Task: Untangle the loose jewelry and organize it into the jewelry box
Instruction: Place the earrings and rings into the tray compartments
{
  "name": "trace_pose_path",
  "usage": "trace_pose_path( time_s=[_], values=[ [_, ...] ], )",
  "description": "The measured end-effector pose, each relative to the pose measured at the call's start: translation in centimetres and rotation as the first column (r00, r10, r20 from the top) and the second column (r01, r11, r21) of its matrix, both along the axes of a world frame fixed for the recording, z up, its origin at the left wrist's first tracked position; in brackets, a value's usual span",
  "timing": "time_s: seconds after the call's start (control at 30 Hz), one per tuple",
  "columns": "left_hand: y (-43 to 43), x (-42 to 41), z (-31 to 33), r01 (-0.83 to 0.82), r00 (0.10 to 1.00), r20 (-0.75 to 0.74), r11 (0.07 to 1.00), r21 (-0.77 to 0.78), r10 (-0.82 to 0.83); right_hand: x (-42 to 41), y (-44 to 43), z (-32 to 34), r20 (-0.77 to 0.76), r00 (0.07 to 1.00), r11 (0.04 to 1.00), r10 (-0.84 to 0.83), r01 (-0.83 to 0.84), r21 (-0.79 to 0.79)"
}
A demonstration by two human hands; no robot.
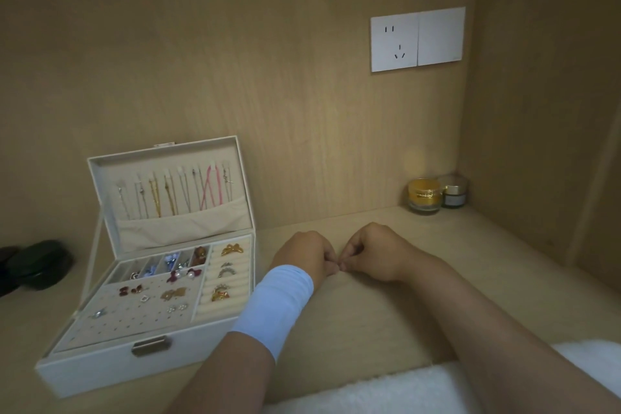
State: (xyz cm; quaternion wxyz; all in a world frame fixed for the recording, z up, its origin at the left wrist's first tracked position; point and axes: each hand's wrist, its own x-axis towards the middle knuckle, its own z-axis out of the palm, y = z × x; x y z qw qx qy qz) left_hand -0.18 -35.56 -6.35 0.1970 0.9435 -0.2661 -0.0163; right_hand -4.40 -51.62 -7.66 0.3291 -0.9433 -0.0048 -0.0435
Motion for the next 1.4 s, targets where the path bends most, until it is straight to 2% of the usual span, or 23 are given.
trace_pose_path(
  time_s=[0.1, 0.3, 0.5, 0.57, 0.63, 0.73, 0.83, 1.0, 1.13, 1.4],
  values=[
    [-0.1, -0.2, -0.2, -0.011, 1.000, 0.015, 1.000, -0.002, 0.011, 0.0, -0.5, -0.1, 0.022, 0.998, 0.998, -0.057, 0.057, 0.008],
    [0.0, -0.7, 0.0, -0.001, 1.000, 0.026, 1.000, 0.009, 0.001, -0.4, -0.7, 0.2, -0.011, 1.000, 0.999, 0.009, -0.008, 0.036],
    [-0.3, -0.6, 0.2, 0.016, 0.999, 0.035, 0.999, 0.030, -0.017, -0.2, -0.7, 0.2, -0.008, 1.000, 0.999, -0.009, 0.009, 0.046],
    [-0.2, -0.7, 0.3, -0.016, 1.000, 0.026, 0.999, -0.037, 0.017, -0.3, -0.5, 0.3, 0.029, 1.000, 0.999, -0.008, 0.007, 0.049],
    [0.1, -0.6, 0.8, -0.062, 0.998, -0.023, 0.980, -0.189, 0.058, -0.6, 0.1, 0.7, 0.106, 0.994, 0.993, 0.012, -0.024, 0.113],
    [1.7, -0.5, 2.7, -0.084, 0.987, -0.159, 0.901, -0.426, 0.017, -1.1, 1.9, 1.9, 0.233, 0.972, 0.948, 0.033, -0.104, 0.302],
    [4.8, -1.2, 5.1, -0.102, 0.962, -0.264, 0.804, -0.586, -0.071, -1.4, 4.3, 3.5, 0.282, 0.959, 0.867, 0.031, -0.166, 0.469],
    [10.4, -1.7, 6.7, -0.195, 0.937, -0.344, 0.734, -0.650, -0.055, -1.0, 8.8, 5.8, 0.323, 0.946, 0.784, 0.003, -0.202, 0.587],
    [14.6, -1.9, 7.4, -0.243, 0.919, -0.386, 0.653, -0.717, -0.082, 0.2, 13.1, 7.6, 0.340, 0.940, 0.796, 0.042, -0.237, 0.558],
    [22.3, -1.1, 8.7, -0.302, 0.933, -0.358, 0.586, -0.752, 0.021, 2.3, 20.9, 9.0, 0.366, 0.917, 0.832, 0.161, -0.325, 0.450]
  ],
)
